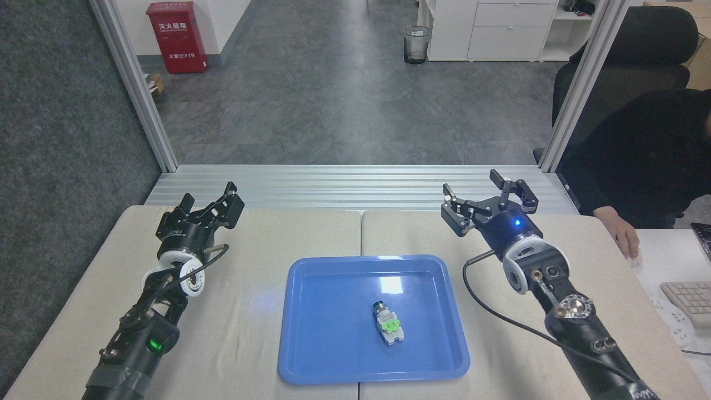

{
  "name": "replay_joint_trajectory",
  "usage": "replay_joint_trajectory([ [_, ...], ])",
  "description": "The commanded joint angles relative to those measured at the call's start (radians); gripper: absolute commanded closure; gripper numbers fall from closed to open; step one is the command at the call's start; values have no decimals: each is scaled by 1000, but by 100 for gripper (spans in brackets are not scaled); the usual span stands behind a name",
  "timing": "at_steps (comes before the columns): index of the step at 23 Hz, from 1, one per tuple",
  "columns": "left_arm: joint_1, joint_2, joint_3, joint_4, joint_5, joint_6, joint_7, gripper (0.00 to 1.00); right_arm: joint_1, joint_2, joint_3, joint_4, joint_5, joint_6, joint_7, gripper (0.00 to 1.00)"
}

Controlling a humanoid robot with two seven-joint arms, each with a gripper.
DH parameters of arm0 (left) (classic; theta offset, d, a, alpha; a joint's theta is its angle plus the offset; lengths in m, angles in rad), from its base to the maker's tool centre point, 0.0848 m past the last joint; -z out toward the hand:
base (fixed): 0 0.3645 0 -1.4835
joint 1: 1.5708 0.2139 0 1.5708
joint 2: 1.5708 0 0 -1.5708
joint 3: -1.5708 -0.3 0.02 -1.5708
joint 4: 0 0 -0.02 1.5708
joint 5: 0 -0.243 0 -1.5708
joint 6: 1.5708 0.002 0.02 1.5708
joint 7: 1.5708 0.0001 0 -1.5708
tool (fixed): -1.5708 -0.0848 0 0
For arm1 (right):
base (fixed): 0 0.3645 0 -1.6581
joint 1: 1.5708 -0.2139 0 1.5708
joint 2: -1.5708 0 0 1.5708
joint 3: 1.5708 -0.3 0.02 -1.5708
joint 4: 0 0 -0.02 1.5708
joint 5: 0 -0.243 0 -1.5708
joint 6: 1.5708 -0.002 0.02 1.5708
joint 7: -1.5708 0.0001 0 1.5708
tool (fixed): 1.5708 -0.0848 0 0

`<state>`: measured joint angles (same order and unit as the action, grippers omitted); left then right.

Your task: Pick up switch part and place in tray

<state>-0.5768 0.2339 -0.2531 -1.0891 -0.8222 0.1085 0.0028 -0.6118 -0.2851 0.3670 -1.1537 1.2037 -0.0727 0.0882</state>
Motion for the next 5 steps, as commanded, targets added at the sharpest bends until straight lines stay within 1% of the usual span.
replay_joint_trajectory([
  [1, 0, -1, 0, 0, 0, 0, 0, 0, -11, -177, -155, 150, -54, -22, -31, 1],
  [2, 0, 1, 0, 0, 0, 0, 0, 0, -3, -166, -158, 155, -96, -21, -33, 1],
  [4, 0, -1, 0, 0, 0, 0, 0, 0, 0, -151, -160, 152, -209, -22, -42, 1],
  [5, 0, -1, 0, 0, 0, 0, 0, 0, 4, -151, -160, 152, -229, -22, -50, 1],
])
